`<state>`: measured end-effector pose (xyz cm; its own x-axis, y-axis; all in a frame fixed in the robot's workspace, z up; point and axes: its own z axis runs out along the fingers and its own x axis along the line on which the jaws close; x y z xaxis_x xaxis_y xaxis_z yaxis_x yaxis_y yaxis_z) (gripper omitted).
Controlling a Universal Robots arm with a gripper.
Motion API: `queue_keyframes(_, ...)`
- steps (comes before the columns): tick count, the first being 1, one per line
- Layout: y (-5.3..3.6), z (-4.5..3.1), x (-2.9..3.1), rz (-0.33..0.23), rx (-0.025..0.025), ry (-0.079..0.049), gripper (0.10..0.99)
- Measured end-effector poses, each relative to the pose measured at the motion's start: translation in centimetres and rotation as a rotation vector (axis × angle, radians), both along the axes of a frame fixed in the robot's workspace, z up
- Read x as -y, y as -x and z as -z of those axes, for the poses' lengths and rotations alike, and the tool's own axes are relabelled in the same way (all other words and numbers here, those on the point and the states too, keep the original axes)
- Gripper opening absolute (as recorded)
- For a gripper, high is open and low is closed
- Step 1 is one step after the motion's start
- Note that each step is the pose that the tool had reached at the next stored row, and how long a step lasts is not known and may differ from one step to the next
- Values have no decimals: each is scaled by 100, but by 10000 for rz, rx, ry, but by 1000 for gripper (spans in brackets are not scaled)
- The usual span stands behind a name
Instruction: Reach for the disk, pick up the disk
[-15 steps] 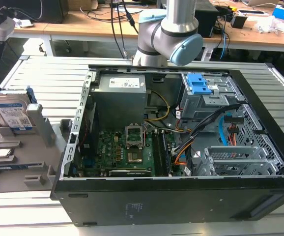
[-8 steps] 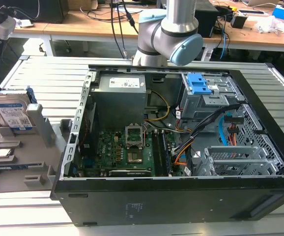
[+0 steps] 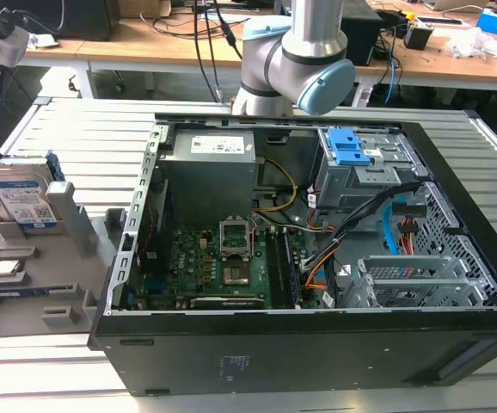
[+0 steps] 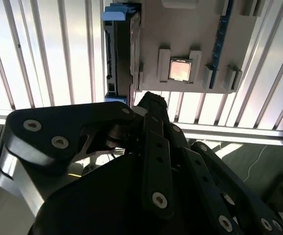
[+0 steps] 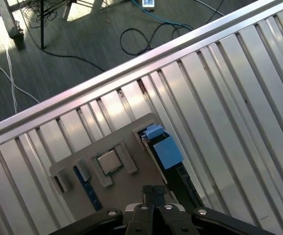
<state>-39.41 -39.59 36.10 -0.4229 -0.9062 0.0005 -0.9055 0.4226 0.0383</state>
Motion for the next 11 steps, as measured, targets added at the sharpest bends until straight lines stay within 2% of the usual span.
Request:
queue_keyframes(7,0,0,0,-508,0,0,106)
queue_keyframes(11,0,0,0,-1101,0,0,106)
